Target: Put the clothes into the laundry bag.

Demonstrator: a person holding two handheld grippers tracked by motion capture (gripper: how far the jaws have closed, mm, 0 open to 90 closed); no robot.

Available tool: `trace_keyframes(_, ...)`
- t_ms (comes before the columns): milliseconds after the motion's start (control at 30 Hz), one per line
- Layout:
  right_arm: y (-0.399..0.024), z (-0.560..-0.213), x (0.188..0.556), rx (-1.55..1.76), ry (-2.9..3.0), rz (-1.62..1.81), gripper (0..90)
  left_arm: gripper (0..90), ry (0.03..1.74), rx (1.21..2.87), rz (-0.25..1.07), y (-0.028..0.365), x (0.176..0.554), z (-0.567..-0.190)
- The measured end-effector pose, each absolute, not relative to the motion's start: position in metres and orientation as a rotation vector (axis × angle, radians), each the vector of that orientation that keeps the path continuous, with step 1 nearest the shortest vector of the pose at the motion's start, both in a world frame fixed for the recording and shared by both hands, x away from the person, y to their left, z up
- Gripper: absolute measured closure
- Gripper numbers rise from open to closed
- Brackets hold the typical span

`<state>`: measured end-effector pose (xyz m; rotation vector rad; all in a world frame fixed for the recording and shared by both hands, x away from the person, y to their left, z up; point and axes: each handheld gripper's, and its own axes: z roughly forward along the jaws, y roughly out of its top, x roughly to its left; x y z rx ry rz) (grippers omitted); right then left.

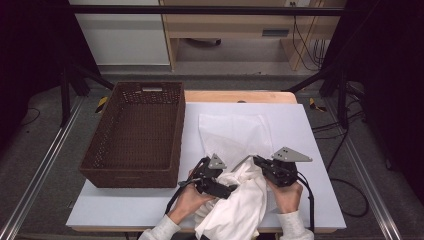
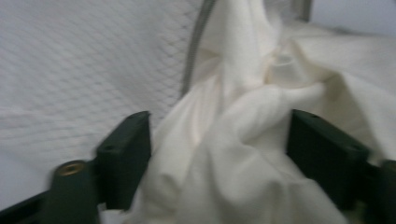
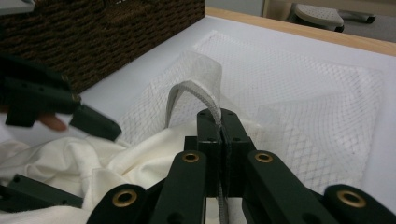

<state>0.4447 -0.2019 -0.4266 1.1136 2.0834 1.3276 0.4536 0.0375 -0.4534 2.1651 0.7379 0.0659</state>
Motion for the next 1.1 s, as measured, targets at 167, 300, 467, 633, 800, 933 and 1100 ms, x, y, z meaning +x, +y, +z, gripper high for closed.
trace_keyframes(167,-0.199,-0.428,0.446,1.111,2.093,1.322,88.7,63.3,0.691,2.183,0.150,0.030,0.443,-0.451)
trace_keyframes(300,-0.199,-0.427,0.445,1.110,2.091,1.332,88.7,74.2,0.657,2.142,0.190,0.028,0.437,-0.439)
trace_keyframes(467,-0.199,-0.424,0.443,1.100,2.078,1.354,88.8,78.6,0.605,2.123,0.279,0.005,0.436,-0.419)
trace_keyframes(633,-0.200,-0.421,0.441,1.094,2.062,1.384,88.8,79.4,0.569,2.123,0.315,-0.026,0.443,-0.409)
trace_keyframes(800,-0.206,-0.417,0.439,1.101,2.029,1.399,88.8,78.6,0.596,2.265,0.368,-0.044,0.459,-0.434)
trace_keyframes(933,-0.207,-0.416,0.438,1.098,2.025,1.398,88.8,72.3,0.668,2.269,0.334,-0.037,0.473,-0.450)
trace_keyframes(1100,-0.205,-0.418,0.439,1.095,2.045,1.379,88.8,40.2,0.661,2.230,0.297,-0.024,0.465,-0.434)
